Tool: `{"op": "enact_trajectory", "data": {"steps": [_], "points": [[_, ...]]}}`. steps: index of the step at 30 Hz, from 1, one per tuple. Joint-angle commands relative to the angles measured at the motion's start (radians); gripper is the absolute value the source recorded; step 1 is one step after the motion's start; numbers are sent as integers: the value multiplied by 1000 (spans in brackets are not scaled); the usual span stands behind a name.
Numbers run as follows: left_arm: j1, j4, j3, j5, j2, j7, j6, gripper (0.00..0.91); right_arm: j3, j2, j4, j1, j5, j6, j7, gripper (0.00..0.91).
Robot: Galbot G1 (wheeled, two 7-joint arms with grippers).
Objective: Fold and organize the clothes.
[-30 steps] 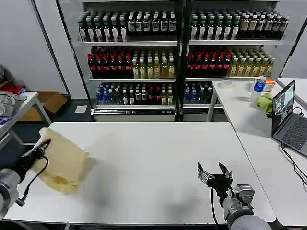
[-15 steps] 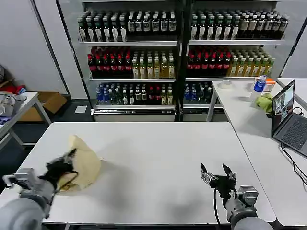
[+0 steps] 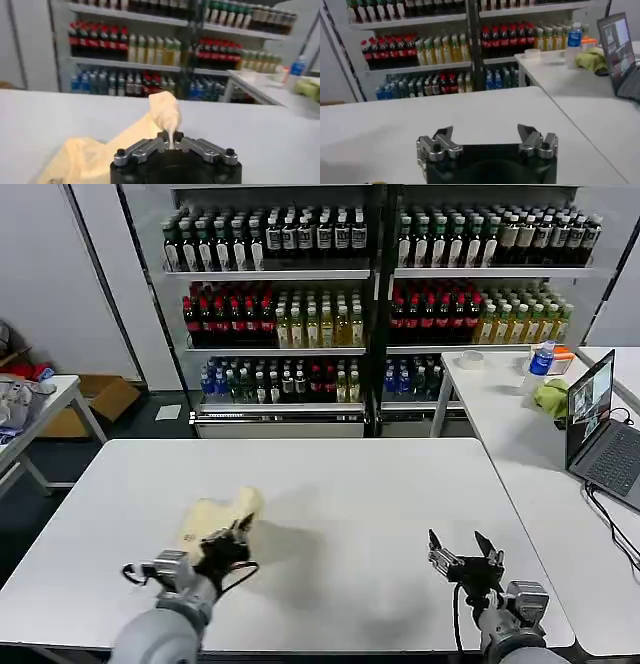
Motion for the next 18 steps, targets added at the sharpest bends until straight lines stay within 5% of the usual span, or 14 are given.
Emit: {"op": "enact_trajectory", "data": {"steps": [1, 13, 14, 16, 18], "points": [[-189, 178, 301, 27, -200, -37, 4, 20, 18, 7, 2, -19, -6, 1, 0, 907], [-294, 380, 395, 78, -302, -31, -11, 50, 43, -17, 3, 4, 24, -5, 1, 907], [-300, 393, 402, 85, -310, -24, -11, 383, 45, -18, 2, 6, 24, -5, 1, 907], [-307, 420, 407, 96, -324, -8, -33, 907, 48, -21, 2, 9, 24, -5, -1, 907], [-310, 429, 402, 100, -333, 22, -62, 907, 51, -27, 2, 11, 25, -4, -5, 907]]}}
